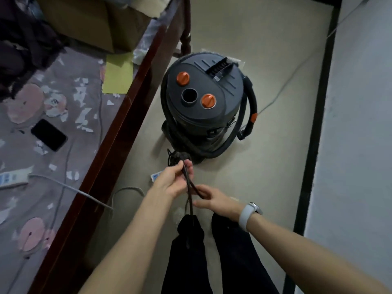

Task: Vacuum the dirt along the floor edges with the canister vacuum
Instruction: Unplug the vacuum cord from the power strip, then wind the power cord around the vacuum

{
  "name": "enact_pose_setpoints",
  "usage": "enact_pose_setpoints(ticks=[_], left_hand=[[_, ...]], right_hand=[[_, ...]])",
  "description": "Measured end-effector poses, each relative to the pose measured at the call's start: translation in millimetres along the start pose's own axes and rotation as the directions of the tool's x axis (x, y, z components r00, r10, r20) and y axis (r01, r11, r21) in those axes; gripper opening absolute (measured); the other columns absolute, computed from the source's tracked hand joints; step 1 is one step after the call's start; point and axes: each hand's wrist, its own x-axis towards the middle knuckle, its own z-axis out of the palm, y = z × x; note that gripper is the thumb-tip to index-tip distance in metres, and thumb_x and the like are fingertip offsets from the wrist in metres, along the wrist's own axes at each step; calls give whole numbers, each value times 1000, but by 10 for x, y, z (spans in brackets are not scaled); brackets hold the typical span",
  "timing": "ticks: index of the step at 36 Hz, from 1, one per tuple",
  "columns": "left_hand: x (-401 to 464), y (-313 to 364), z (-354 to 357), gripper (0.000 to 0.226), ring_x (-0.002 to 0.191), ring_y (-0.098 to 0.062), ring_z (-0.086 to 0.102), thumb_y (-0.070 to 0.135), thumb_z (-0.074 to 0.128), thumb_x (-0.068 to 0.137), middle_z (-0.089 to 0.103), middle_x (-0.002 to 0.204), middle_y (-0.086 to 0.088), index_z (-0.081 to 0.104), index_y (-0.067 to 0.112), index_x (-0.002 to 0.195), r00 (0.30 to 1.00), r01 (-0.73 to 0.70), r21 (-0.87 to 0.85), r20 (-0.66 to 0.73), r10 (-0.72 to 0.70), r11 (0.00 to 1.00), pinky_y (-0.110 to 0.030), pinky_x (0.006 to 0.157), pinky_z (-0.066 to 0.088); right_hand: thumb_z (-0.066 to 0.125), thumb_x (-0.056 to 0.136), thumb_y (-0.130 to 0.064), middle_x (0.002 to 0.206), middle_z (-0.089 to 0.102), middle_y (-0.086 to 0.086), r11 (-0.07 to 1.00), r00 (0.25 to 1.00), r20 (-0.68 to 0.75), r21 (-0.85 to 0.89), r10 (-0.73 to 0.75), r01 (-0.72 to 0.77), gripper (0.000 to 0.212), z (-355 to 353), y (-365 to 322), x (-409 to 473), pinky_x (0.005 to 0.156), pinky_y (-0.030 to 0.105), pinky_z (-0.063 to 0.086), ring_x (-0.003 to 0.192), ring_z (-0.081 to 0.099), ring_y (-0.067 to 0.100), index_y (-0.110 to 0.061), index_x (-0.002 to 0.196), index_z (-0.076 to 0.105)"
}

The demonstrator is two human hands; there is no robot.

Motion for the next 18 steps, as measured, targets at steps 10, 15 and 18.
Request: enact_pose_setpoints(ticks=[10, 15, 18], left_hand=[[136, -334, 671, 30, 68, -15, 48, 0, 35, 101, 50, 71, -10, 47, 1, 74, 998, -51, -134, -31, 47, 990, -30, 63, 51], [224, -639, 1134, 30, 74, -20, 52, 2, 36, 101, 50, 76, -9, 51, 0, 76, 1000, -20, 106, 9, 19, 994, -37, 99, 41], [267, -745, 1360, 24, 91, -23, 57, 6, 41, 99, 59, 85, -11, 57, 0, 83, 999, 15, 355, 34, -29, 935, -36, 104, 39]], right_hand=[[65, 92, -21, 88, 64, 5, 992, 1000, 24, 126, -3, 0, 25, -684, -92, -364, 73, 15, 47, 78, 63, 12, -5, 108, 54], [53, 98, -13, 68, 45, -4, 995, 981, -188, -91, -52, 35, 9, -1176, 51, -517, 58, 20, 45, 55, 47, 3, -7, 92, 52], [47, 101, -16, 70, 47, -8, 953, 926, -341, -299, -160, 55, 24, -1625, 34, -672, 58, 14, 36, 62, 45, 4, 2, 103, 63]])
